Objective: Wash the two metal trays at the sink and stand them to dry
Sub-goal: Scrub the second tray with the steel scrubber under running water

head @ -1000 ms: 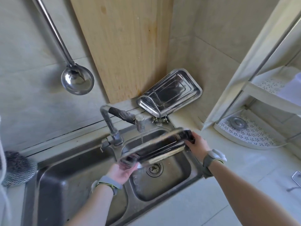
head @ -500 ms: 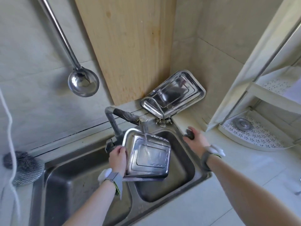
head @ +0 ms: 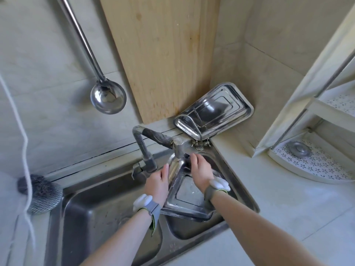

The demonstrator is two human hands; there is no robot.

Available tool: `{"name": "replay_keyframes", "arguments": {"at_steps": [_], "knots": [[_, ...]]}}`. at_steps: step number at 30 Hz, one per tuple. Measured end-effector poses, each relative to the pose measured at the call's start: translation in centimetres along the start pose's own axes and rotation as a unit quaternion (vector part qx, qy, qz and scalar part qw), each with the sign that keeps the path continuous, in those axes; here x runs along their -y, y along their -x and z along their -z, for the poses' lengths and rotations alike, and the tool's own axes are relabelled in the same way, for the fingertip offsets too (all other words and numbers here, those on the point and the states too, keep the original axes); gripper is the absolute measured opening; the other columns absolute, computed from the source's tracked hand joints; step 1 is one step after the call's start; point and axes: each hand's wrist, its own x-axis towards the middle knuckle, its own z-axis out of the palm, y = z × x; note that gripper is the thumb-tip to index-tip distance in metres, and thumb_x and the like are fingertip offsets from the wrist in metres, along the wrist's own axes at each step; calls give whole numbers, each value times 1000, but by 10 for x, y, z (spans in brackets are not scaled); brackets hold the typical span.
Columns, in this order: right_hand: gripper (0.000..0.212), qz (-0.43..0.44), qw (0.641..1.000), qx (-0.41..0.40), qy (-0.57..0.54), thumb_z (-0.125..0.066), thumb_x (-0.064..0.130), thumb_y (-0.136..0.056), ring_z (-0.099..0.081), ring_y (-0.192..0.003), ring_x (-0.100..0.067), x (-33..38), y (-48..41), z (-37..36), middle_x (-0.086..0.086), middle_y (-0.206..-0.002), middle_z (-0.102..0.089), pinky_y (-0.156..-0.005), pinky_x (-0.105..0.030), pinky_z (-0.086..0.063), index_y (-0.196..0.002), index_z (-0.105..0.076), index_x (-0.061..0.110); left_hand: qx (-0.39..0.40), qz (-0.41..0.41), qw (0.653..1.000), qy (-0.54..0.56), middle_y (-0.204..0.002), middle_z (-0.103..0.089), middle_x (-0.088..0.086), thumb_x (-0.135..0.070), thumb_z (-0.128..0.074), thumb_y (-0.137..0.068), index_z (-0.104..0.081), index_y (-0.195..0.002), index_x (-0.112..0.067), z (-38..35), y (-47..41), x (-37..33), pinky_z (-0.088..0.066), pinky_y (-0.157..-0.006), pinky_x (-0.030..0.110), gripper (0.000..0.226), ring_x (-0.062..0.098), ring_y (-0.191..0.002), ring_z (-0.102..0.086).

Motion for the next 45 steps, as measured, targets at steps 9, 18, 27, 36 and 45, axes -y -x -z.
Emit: {"name": "replay_keyframes", "arguments": {"at_steps": [9,18,27,36,45], "knots": [[54,-141,981,26,128,-19,47,-95,-50,-123,-31,-56,-18,6,-9,-138,-52,-104,-44,-40,-130,-49,20,-17,-8,1000,8,-55,-52,2,-50,-34,-98,-51,-54,-13,8,-4,7,-31,-53,28,59,27,-60,-51],[58,-214,969,7,124,-18,41,-93,-43,-130,-31,-76,-27,14,-12,-143,-47,-109,-45,-34,-135,-47,14,-20,-8,999,31,-48,-47,2,-48,-35,-97,-44,-47,-16,17,-10,11,-30,-50,29,60,28,-56,-49],[48,-114,987,6,115,-25,36,-98,-46,-131,-25,-62,-25,15,-5,-144,-49,-110,-39,-35,-140,-45,21,-20,3,999,39,-46,-46,5,-48,-35,-98,-41,-46,-10,21,-11,12,-34,-55,31,65,22,-48,-46],[45,124,986,10,111,-27,33,-99,-47,-126,-21,-32,-20,-9,-1,-140,-51,-110,-37,-33,-137,-47,23,-14,41,997,66,-51,-44,11,-51,-34,-98,-40,-50,-3,14,-16,17,-32,-57,33,68,26,-51,-40],[32,-291,932,-95,-192,-38,31,-99,-51,-94,-27,-96,-7,19,-17,-104,-62,-86,-31,-36,-100,-63,10,-69,145,972,172,-60,-50,16,-55,-41,-94,-51,-65,12,26,-26,46,-35,-60,34,74,27,-58,-42]]}}
